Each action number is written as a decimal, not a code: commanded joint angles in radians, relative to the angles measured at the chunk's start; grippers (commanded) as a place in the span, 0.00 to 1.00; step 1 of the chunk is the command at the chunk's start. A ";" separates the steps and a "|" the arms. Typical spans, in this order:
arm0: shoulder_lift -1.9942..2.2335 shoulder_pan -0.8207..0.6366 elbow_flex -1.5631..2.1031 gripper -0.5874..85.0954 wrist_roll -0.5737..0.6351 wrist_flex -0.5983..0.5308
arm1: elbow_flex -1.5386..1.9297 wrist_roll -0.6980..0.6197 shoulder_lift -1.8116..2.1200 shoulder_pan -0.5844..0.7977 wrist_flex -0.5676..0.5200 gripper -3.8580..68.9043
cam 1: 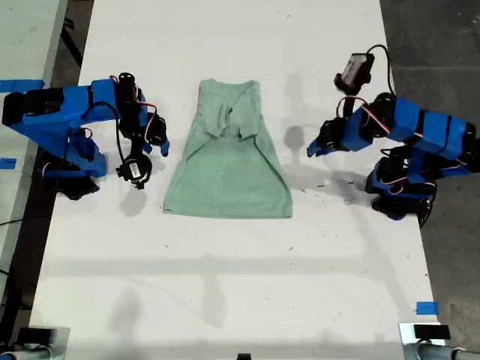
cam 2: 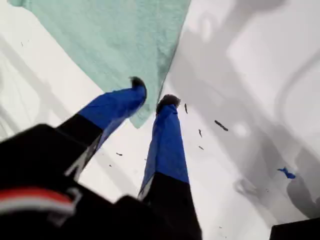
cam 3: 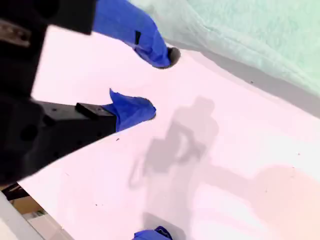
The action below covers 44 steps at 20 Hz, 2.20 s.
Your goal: Fold tshirt
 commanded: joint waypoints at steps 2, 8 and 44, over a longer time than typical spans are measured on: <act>0.071 0.097 0.031 0.24 -0.081 -0.041 | -0.008 0.018 -0.006 -0.094 -0.037 0.23; 0.057 0.094 0.037 0.26 -0.075 -0.074 | 0.051 -0.003 -0.184 -0.186 -0.204 0.39; 0.077 0.101 0.075 0.21 -0.092 -0.095 | -0.844 0.052 -1.232 -0.267 -0.454 0.03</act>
